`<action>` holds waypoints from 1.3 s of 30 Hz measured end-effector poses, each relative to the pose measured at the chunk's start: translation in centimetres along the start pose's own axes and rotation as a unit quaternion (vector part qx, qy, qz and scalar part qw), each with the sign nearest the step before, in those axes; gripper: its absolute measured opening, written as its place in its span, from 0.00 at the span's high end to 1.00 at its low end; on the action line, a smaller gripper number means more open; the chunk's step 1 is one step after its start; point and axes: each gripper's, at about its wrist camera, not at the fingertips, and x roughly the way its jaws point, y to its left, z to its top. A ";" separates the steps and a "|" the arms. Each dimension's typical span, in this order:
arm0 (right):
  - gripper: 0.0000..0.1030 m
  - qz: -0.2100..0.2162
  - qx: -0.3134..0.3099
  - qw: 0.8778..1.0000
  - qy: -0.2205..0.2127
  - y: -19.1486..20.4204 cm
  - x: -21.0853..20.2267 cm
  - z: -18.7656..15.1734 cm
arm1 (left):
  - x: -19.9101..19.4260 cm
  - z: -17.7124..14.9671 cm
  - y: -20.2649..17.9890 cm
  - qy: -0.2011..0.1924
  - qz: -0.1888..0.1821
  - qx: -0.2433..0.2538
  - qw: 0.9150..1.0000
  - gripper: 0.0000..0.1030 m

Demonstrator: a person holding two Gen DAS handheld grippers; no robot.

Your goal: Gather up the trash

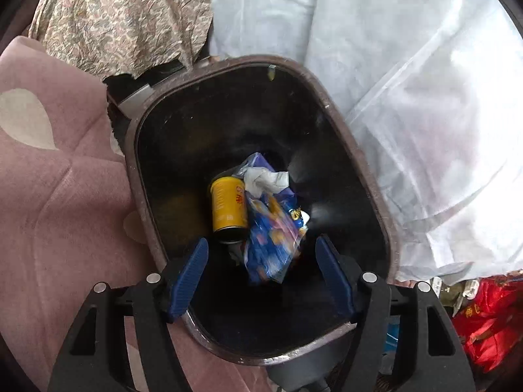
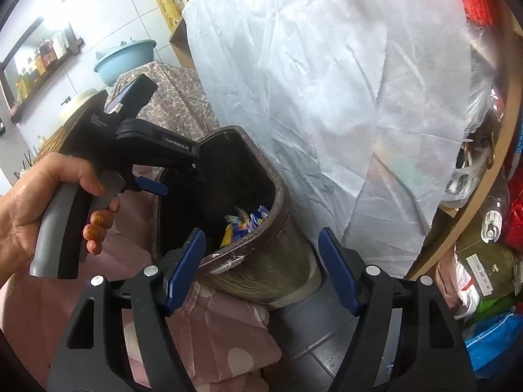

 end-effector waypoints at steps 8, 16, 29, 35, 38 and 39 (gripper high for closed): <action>0.22 -0.020 -0.007 1.000 -0.016 0.7 -1.7 0.5 | -9.1 -3.7 0.2 -0.130 -0.055 0.045 0.989 0.22; 0.17 -0.005 -0.037 0.999 -0.027 4.4 -3.7 1.3 | -20.0 -10.9 4.0 -0.285 -0.051 0.079 0.954 0.05; 0.06 0.066 -0.113 0.990 -0.060 15.1 -8.5 1.3 | -27.3 -20.9 15.1 -0.365 0.025 0.024 0.930 0.05; 0.06 0.105 -0.157 0.979 -0.083 20.9 -11.6 0.1 | -29.3 -25.2 18.1 -0.395 0.068 0.010 0.916 0.05; 0.06 0.121 -0.177 0.972 -0.097 23.6 -13.4 -0.7 | -30.3 -27.4 19.5 -0.404 0.083 0.001 0.911 0.05; 0.06 0.127 -0.187 0.969 -0.103 24.5 -14.1 -1.1 | -30.6 -28.0 20.0 -0.407 0.085 -0.004 0.909 0.05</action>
